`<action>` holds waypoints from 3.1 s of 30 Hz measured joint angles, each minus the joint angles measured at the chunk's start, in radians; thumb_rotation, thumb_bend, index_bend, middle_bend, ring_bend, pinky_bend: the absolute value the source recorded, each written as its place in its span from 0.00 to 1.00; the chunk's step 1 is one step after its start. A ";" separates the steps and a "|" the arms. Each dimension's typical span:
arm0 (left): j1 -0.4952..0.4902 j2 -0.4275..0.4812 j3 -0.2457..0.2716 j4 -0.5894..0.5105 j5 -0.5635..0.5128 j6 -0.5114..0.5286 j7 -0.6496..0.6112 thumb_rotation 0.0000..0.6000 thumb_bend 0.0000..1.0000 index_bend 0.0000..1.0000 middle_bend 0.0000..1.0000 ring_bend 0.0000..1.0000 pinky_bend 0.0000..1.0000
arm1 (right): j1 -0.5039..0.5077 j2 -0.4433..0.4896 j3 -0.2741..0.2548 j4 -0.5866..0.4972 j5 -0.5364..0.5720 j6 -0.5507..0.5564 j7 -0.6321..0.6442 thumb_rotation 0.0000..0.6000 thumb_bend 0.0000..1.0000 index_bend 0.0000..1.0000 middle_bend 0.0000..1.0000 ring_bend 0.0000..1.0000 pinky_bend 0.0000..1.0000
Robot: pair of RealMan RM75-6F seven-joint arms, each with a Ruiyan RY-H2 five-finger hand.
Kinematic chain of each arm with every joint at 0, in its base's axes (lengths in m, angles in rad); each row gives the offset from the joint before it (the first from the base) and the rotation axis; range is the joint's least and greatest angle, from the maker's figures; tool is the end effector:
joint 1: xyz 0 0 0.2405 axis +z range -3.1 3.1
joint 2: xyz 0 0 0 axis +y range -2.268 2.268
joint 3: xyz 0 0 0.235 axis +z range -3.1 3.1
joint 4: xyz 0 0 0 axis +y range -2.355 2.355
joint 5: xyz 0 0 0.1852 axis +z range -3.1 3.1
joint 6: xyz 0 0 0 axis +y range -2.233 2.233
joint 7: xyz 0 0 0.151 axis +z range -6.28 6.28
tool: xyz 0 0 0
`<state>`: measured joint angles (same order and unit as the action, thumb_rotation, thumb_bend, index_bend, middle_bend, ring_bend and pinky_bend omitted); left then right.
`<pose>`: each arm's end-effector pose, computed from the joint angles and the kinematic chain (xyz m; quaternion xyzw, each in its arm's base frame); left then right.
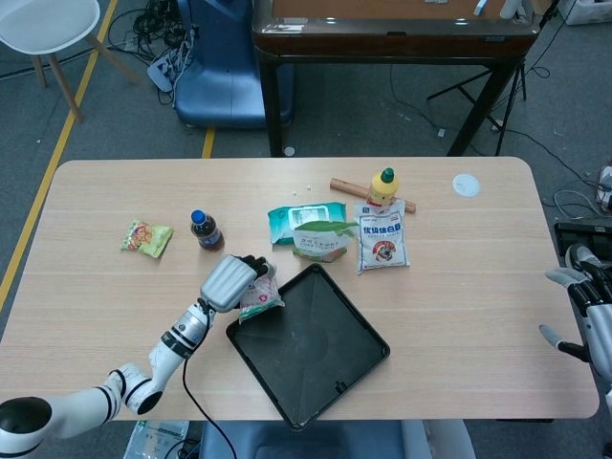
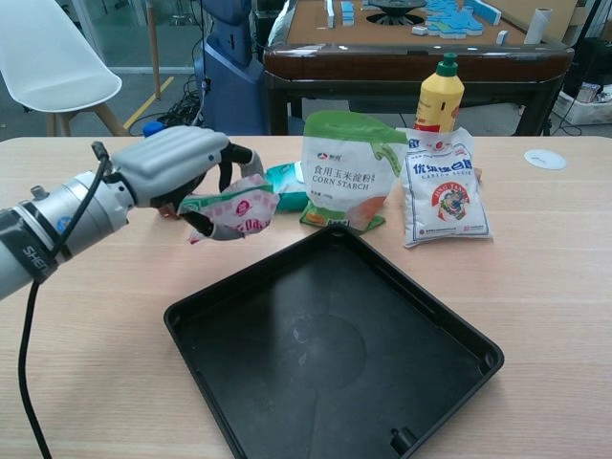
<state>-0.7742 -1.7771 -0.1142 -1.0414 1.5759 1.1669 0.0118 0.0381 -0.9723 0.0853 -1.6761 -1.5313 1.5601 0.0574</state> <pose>-0.1087 0.3329 -0.0229 -0.7611 -0.2354 -0.4830 0.3633 -0.2737 -0.1768 0.2223 0.5800 -0.3517 0.4096 0.6099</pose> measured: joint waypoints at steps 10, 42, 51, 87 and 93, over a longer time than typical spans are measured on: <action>0.009 -0.079 0.058 0.102 0.113 0.108 0.289 1.00 0.19 0.46 0.58 0.47 0.71 | -0.010 -0.001 -0.005 0.005 -0.005 0.012 0.008 1.00 0.15 0.26 0.25 0.11 0.12; 0.056 -0.230 0.148 0.464 0.201 0.158 0.825 1.00 0.19 0.39 0.54 0.46 0.71 | -0.023 0.003 -0.007 0.010 -0.012 0.030 0.025 1.00 0.15 0.26 0.25 0.11 0.12; 0.059 -0.223 0.151 0.474 0.184 0.118 0.901 1.00 0.19 0.38 0.53 0.46 0.71 | -0.026 0.007 -0.007 0.001 -0.014 0.033 0.018 1.00 0.15 0.26 0.25 0.11 0.12; 0.072 -0.204 0.109 0.382 0.126 0.080 1.005 1.00 0.18 0.33 0.50 0.45 0.71 | -0.028 0.008 -0.004 -0.004 -0.006 0.031 0.012 1.00 0.15 0.26 0.25 0.11 0.12; 0.075 -0.183 0.105 0.319 0.131 0.119 0.987 1.00 0.18 0.32 0.50 0.45 0.71 | -0.028 0.007 -0.005 -0.002 -0.008 0.031 0.014 1.00 0.15 0.26 0.25 0.11 0.12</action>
<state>-0.6991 -1.9604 -0.0092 -0.7228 1.7068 1.2862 0.9984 0.0098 -0.9649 0.0806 -1.6780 -1.5395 1.5909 0.0713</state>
